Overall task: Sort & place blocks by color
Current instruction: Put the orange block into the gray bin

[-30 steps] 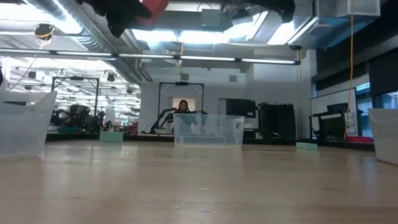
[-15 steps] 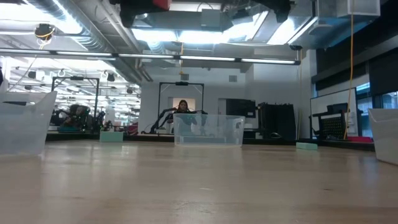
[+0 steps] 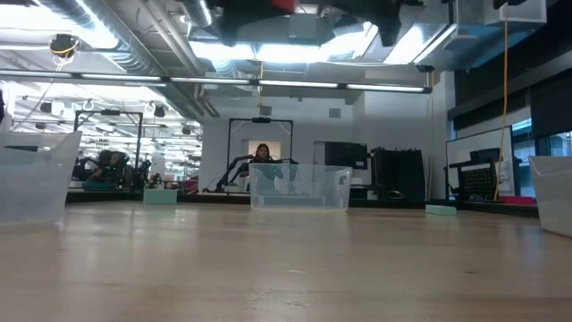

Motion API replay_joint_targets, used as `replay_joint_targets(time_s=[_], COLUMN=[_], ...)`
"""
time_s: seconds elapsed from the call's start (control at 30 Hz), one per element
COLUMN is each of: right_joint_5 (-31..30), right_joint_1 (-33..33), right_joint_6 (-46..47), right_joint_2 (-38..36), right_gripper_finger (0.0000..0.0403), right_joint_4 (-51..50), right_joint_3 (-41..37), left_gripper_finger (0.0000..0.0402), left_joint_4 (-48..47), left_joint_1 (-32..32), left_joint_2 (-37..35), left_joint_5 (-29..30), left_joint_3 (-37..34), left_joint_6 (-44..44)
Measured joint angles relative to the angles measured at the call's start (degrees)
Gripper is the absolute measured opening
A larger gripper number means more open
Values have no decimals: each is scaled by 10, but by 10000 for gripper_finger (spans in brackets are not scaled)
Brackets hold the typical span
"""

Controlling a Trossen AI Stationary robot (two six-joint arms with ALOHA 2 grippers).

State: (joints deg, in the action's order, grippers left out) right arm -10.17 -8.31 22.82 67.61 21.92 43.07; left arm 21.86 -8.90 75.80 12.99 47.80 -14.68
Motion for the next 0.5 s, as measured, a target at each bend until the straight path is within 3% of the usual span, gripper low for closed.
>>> replay_joint_targets(time_s=[0.23, 0.5], right_joint_5=[25, 52], right_joint_1=[-2, -2], right_joint_6=[-39, -66], right_joint_2=[22, 22], right_gripper_finger=[276, 276], right_joint_4=[17, 13], right_joint_3=[12, 12], left_gripper_finger=[125, 125], left_joint_4=[-1, -2], left_joint_1=[20, 27], left_joint_2=[98, 127], left_joint_5=[-35, -60], left_joint_3=[88, 119], left_joint_6=[1, 9])
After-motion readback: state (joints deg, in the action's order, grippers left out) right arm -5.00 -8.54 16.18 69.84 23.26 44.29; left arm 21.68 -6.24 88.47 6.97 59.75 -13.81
